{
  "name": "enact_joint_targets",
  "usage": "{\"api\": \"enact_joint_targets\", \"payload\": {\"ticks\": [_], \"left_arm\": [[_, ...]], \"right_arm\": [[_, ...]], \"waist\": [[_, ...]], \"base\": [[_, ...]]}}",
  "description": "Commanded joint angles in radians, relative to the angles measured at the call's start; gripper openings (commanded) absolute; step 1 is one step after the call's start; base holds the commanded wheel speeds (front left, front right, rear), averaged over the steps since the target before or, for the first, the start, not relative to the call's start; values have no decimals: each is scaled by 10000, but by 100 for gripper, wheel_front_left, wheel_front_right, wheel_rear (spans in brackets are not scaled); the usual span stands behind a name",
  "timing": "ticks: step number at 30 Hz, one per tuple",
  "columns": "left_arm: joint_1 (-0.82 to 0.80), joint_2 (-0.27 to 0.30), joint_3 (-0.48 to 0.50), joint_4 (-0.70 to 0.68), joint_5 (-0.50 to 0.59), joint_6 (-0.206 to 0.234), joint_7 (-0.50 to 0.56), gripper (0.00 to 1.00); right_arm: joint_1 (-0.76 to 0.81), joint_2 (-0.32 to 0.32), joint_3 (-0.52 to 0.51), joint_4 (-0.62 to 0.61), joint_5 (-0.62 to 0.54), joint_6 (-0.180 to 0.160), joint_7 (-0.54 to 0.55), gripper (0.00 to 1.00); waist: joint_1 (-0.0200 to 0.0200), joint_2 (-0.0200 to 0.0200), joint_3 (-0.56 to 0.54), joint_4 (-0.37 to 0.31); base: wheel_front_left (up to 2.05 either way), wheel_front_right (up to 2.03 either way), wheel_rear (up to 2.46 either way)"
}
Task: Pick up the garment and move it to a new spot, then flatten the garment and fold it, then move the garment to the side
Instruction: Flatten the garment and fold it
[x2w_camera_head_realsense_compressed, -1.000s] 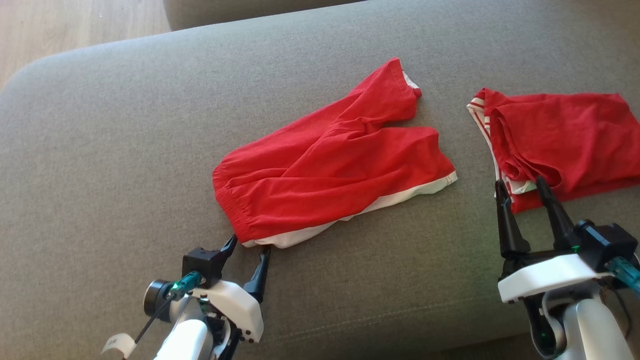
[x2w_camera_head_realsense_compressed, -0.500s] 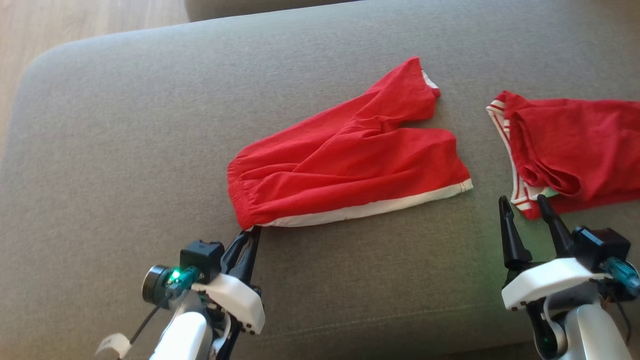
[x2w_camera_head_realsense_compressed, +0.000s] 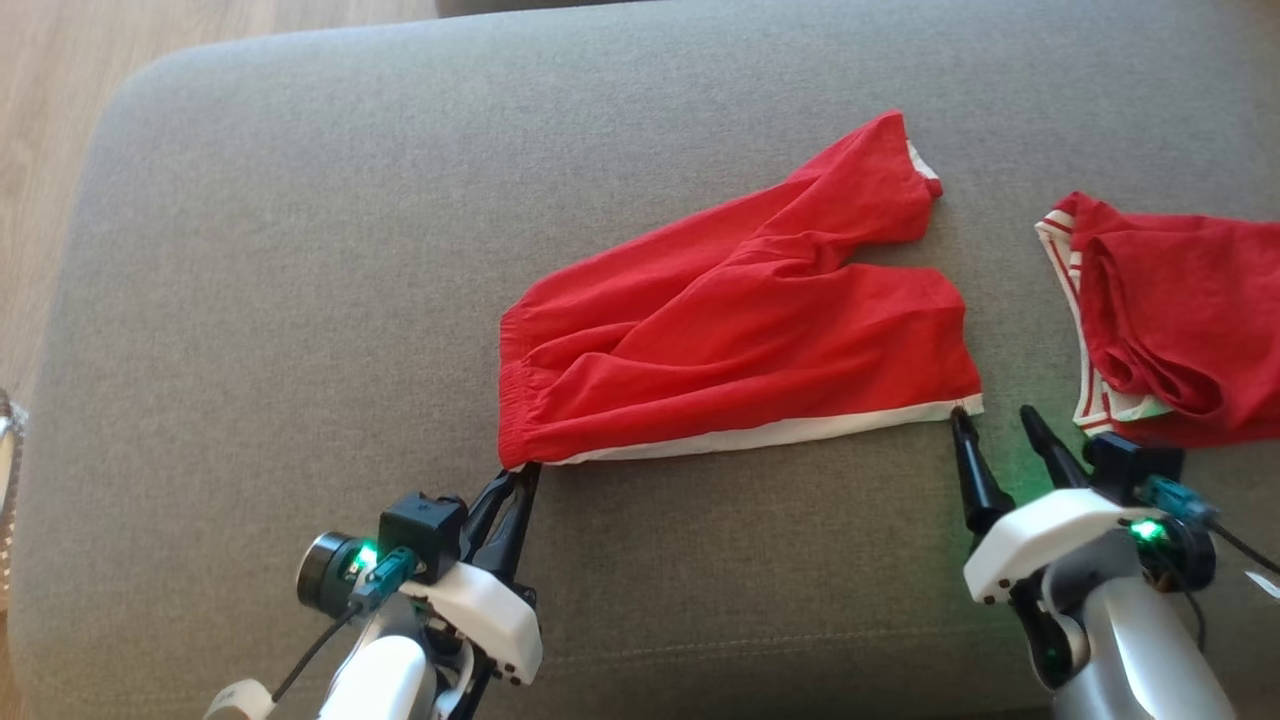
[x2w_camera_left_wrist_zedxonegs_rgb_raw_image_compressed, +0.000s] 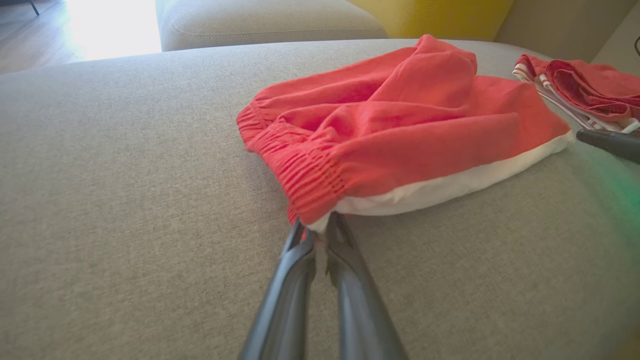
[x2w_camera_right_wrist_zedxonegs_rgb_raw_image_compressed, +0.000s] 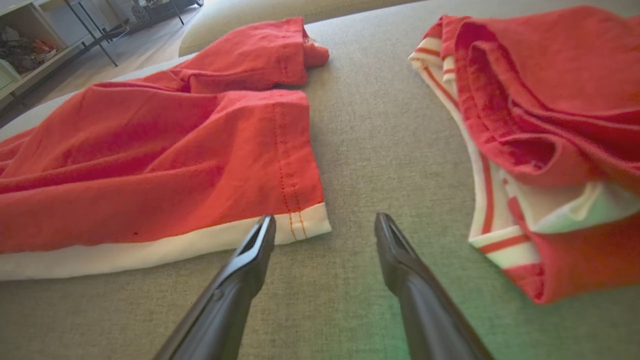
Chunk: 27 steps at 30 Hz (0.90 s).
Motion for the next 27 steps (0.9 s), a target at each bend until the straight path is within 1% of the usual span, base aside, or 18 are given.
{"api": "enact_joint_targets", "payload": {"ticks": [1,6,11,22,23,24,25,27], "left_arm": [[-299,49,273,-349,109,-39,-124,0],[-358,21,227,-449,108,-40,-124,0],[-372,10,207,-467,148,-41,-124,0],[-458,21,196,-399,205,-89,-124,0],[-458,19,188,-390,207,-92,-124,0],[-458,17,185,-382,207,-94,-124,0],[-459,16,186,-376,206,-96,-124,0],[-459,14,192,-365,204,-100,-124,0]], "right_arm": [[-381,-18,324,-121,-47,-2,-26,100],[-738,-18,330,642,-230,-2,-318,100],[-1023,-18,400,1196,-165,-2,-540,100],[-1448,-18,467,2050,-93,-2,-844,100],[-1469,-18,564,2128,-55,-2,-847,81],[-1486,-18,661,2195,-25,-2,-850,17],[-1504,-18,718,2244,-22,-2,-858,0],[-1524,-18,801,2323,-71,-2,-879,0]], "waist": [[0,0,40,38],[0,0,142,113],[0,0,205,134],[0,0,298,156],[0,0,293,164],[0,0,289,171],[0,0,286,177],[0,0,265,186]], "base": [[0,0,0],[0,0,0],[0,0,0],[0,0,0],[0,0,0],[0,0,0],[0,0,0],[0,0,0]]}}
